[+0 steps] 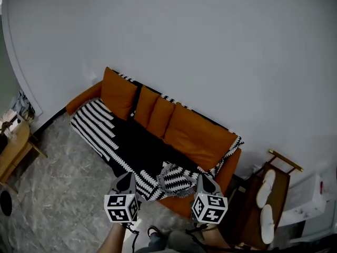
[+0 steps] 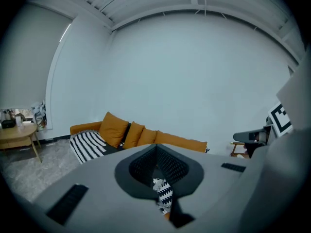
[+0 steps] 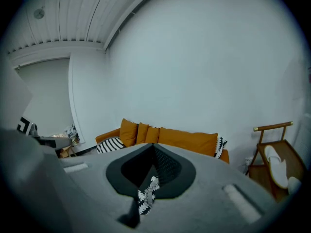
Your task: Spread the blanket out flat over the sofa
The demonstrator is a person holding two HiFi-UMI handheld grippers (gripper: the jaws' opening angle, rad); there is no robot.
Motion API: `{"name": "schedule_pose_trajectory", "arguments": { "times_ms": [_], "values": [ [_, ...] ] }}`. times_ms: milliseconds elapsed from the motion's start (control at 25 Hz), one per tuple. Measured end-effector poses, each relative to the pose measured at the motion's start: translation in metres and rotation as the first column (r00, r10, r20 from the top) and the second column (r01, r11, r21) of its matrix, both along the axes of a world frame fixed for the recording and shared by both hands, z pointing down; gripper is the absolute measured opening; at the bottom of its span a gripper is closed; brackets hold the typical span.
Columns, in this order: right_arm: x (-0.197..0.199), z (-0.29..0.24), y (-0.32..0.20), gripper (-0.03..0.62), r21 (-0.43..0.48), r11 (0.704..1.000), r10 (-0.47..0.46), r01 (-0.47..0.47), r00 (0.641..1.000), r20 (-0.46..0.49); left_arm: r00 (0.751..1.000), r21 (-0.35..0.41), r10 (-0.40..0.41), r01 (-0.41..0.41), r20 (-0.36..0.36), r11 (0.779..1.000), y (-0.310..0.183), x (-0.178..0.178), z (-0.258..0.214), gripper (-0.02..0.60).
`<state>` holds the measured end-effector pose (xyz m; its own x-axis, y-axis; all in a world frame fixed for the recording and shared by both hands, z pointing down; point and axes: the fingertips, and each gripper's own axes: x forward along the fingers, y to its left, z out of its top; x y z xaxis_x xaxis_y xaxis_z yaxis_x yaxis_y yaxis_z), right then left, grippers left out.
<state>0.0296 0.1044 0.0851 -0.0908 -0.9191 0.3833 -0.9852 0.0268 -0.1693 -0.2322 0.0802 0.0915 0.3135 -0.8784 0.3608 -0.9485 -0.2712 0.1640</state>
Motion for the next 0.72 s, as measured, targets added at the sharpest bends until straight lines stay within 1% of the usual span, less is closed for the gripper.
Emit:
{"name": "schedule_pose_trajectory", "arguments": {
  "times_ms": [80,160,320,520,720],
  "values": [
    [0.005,0.01,-0.006,0.005,-0.024,1.0,0.011,-0.011,1.0,-0.011,1.0,-0.011,0.008,-0.008,-0.006,1.0,-0.008,0.003,0.006,0.002],
    [0.011,0.018,-0.014,0.005,-0.042,0.999,0.025,-0.026,1.0,-0.009,1.0,-0.025,0.016,-0.016,0.004,1.0,-0.018,0.005,0.013,0.002],
    [0.019,0.021,-0.033,0.005,-0.044,0.998,0.043,-0.042,0.999,0.008,1.0,-0.036,0.024,-0.024,0.004,0.999,-0.035,0.012,0.016,0.002],
    [0.025,0.032,-0.05,0.005,-0.073,0.997,0.041,-0.04,0.999,0.005,0.999,-0.057,0.047,-0.046,0.017,0.997,-0.055,0.021,0.029,0.002],
    [0.035,0.053,-0.059,0.005,-0.118,0.992,0.047,-0.048,0.999,-0.011,0.997,-0.127,0.074,-0.072,0.009,0.989,-0.069,0.036,0.058,0.002]
  ]
}}
